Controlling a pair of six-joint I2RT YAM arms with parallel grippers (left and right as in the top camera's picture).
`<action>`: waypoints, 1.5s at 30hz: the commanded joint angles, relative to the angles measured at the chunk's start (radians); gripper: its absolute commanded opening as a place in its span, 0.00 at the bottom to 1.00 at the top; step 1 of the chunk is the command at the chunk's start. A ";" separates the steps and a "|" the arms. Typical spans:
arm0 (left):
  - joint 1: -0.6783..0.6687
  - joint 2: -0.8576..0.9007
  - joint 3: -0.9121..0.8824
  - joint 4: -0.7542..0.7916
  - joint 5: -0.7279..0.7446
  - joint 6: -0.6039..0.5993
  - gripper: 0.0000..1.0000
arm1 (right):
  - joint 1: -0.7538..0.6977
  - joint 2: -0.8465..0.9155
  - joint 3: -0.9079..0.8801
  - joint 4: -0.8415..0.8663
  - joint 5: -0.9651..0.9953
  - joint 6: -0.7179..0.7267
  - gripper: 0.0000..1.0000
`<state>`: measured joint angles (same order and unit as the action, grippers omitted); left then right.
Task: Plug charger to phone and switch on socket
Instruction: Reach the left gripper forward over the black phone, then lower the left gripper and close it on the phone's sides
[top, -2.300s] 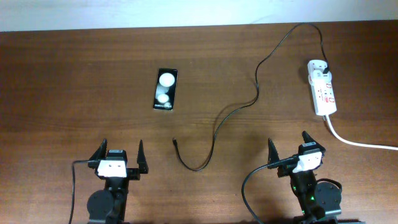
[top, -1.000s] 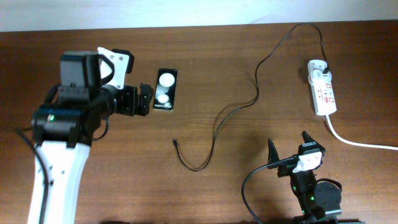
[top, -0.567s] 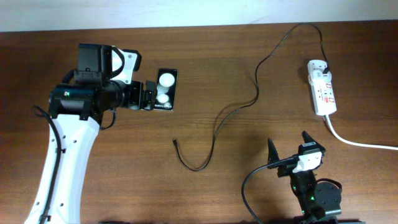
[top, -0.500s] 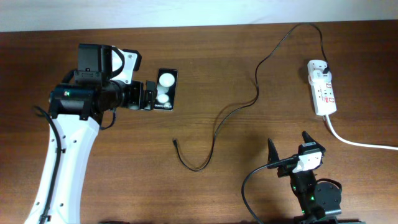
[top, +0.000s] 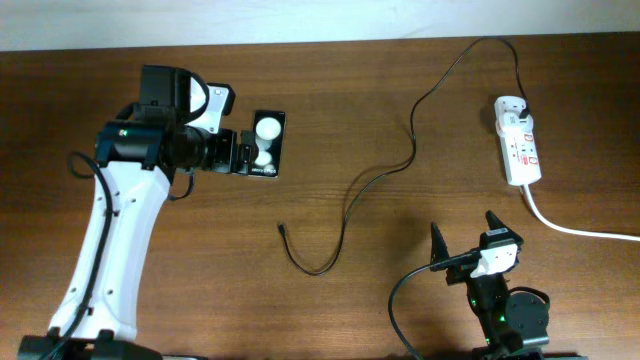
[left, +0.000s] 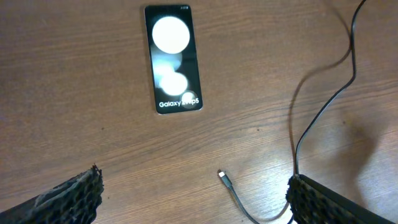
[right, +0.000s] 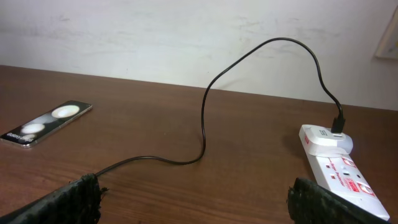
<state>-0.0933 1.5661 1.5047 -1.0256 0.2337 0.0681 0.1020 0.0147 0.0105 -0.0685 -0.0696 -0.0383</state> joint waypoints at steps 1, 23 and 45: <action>-0.004 0.036 0.018 -0.002 0.014 0.016 0.99 | 0.009 -0.008 -0.005 -0.006 0.002 -0.006 0.99; -0.053 0.237 0.018 0.055 -0.100 -0.217 0.62 | 0.009 -0.008 -0.005 -0.006 0.002 -0.006 0.99; -0.168 0.613 0.018 0.571 -0.282 -0.175 0.99 | 0.009 -0.008 -0.005 -0.006 0.002 -0.006 0.99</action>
<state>-0.2615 2.1361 1.5154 -0.4580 -0.0631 -0.1265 0.1020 0.0147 0.0105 -0.0685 -0.0696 -0.0383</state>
